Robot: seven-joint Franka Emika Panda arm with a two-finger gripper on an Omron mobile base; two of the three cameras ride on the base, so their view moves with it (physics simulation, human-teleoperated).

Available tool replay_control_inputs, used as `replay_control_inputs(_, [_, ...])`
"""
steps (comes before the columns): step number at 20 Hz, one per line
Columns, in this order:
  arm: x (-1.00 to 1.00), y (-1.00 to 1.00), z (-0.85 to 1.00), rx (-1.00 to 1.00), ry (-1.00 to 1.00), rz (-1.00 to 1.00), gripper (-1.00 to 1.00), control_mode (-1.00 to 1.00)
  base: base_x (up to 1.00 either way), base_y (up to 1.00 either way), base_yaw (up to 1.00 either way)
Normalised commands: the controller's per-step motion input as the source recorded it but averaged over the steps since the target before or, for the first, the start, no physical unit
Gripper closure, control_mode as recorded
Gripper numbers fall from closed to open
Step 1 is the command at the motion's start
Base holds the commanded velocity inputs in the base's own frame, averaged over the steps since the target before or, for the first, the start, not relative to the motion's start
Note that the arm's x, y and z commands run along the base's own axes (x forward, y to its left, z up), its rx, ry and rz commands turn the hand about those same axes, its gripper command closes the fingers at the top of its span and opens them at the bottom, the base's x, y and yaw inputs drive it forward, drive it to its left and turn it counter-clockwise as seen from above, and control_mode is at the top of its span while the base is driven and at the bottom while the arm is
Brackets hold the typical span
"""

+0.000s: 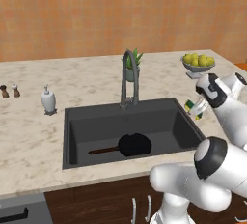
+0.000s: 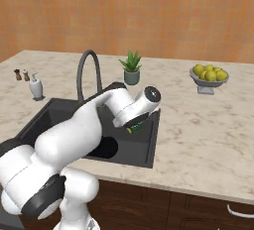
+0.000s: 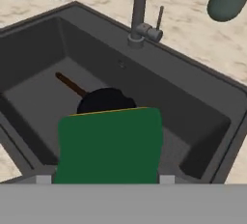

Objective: Pick the pan and sponge and place them into the sink. Then turn on the water.

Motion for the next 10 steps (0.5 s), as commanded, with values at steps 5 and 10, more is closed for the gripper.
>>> replay_control_inputs(5, [0.06, 0.47, -0.02, 0.10, 0.02, 0.41, 1.00, -1.00, 0.00, 0.00, 0.00])
replay_control_inputs(10, [0.21, 0.38, -0.23, 0.04, 0.03, 0.36, 1.00, -1.00, 0.00, 0.00, 0.00])
